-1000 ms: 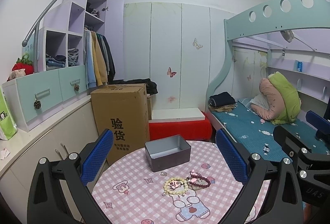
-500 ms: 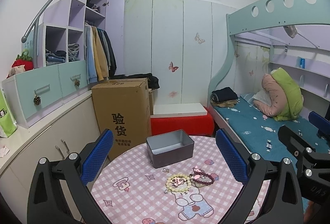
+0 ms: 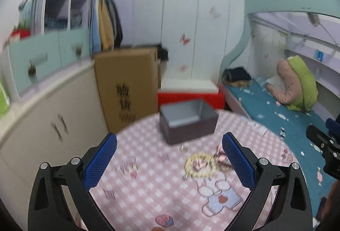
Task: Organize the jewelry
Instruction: 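Lower the left tool to the cream bead bracelet and close on it, then lift the cream bracelet with the left tool while the right tool grasps the red bead bracelet, then carry both bracelets into the grey metal box and open both tools, then move both tools back over the remaining jewelry on the table, then grasp a pearl earring with the left tool while the right tool grasps the jade pendant, then place the earring and jade pendant into the grey box and open both tools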
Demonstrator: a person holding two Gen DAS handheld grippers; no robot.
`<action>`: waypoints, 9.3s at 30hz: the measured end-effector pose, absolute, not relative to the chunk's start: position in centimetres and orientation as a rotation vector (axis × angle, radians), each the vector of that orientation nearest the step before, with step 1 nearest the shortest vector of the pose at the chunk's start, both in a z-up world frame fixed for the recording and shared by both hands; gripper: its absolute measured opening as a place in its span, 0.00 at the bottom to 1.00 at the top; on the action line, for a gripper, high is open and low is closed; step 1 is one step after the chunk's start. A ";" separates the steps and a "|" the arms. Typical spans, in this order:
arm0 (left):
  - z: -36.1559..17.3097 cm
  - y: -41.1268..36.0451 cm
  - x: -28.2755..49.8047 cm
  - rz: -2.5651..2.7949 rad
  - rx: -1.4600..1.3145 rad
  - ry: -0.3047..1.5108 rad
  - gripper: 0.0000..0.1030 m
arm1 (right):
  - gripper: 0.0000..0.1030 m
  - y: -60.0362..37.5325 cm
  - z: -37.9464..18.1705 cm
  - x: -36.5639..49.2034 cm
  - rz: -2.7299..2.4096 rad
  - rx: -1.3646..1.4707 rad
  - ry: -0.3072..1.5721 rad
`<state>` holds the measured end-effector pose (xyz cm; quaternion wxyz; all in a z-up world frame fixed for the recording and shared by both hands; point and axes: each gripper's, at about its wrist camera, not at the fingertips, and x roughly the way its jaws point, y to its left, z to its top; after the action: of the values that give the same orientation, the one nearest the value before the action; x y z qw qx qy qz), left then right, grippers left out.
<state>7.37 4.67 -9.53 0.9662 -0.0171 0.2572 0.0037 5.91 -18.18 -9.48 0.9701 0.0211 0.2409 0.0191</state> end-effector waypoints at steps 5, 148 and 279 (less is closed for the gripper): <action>-14.0 4.8 10.0 0.063 -0.027 0.646 0.93 | 0.93 -18.2 -12.7 8.4 0.037 0.036 0.579; -17.2 5.5 31.8 -0.295 -0.137 0.948 0.30 | 0.08 -6.8 -17.4 34.1 0.430 0.103 0.937; -12.9 5.0 28.0 -0.357 -0.116 0.854 0.12 | 0.41 -8.7 -14.1 28.4 0.385 0.038 0.784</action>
<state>27.98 4.97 -12.88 0.8932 -0.0561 0.4116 -0.1719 28.39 -8.71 -14.06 0.9061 0.0183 0.3794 0.1863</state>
